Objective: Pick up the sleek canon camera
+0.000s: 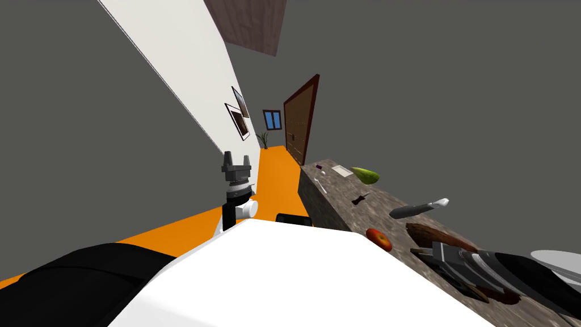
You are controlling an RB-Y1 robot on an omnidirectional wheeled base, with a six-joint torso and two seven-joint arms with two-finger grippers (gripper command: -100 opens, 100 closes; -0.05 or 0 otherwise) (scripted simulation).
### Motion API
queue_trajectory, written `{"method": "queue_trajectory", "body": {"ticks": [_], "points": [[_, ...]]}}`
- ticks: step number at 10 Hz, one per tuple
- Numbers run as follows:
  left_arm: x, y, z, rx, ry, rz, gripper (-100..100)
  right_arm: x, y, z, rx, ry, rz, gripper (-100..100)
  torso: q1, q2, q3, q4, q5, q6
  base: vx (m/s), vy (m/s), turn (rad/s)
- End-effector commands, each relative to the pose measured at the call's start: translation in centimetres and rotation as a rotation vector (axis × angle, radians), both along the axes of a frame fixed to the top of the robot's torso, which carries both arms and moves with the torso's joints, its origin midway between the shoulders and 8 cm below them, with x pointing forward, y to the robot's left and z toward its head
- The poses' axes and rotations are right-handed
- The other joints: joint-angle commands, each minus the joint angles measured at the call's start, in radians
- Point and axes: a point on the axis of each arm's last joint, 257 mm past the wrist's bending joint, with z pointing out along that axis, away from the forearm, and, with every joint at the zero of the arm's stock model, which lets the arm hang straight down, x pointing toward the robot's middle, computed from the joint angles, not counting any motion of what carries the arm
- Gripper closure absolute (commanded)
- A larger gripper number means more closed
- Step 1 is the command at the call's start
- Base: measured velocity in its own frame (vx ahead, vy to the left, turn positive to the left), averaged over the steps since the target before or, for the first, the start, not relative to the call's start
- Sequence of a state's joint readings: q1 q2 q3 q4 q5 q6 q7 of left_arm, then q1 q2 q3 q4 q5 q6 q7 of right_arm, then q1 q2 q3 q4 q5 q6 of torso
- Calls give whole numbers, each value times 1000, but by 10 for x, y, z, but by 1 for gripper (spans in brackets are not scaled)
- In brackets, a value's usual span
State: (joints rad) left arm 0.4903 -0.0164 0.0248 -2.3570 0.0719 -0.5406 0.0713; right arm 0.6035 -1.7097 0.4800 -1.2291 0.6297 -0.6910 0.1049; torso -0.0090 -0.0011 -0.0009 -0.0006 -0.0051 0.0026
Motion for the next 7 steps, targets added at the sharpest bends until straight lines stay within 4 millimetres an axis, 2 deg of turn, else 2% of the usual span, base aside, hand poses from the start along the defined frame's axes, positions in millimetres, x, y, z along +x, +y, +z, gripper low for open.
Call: {"method": "queue_trajectory", "body": {"ticks": [1, 2, 3, 4, 5, 6, 7], "points": [[0, 0, 0, 0, 0, 0, 0, 0, 0, 0, 0, 0, 0, 100, 0, 0, 0, 0, 0, 0, 0, 0, 0], [0, 0, 0, 0, 0, 0, 0, 0, 0, 0, 0, 0, 0, 100, 0, 0, 0, 0, 0, 0, 0, 0, 0], [0, 0, 0, 0, 0, 0, 0, 0, 0, 0, 0, 0, 0, 0, 0, 0, 0, 0, 0, 0, 0, 0, 0], [0, 0, 0, 0, 0, 0, 0, 10, 0, 10, -1, -5, 9, 100, 0, 0, 0, 0, 0, 0, -22, -8, -92], [0, 0, 0, 0, 0, 0, 0, 15, 0, 15, 0, -6, 14, 100, 0, 1, 1, 0, 1, 1, -39, -11, -94], [0, 0, 0, 0, 0, 0, 0, 11, 0, 11, -1, -6, 12, 100, 0, 3, 2, 1, 1, 1, -17, -5, -13], [0, 0, 0, 0, 0, 0, 0, 12, 0, 12, -1, -6, 12, 0, 0, 2, 1, 0, 0, 0, 0, 0, 0]]}}
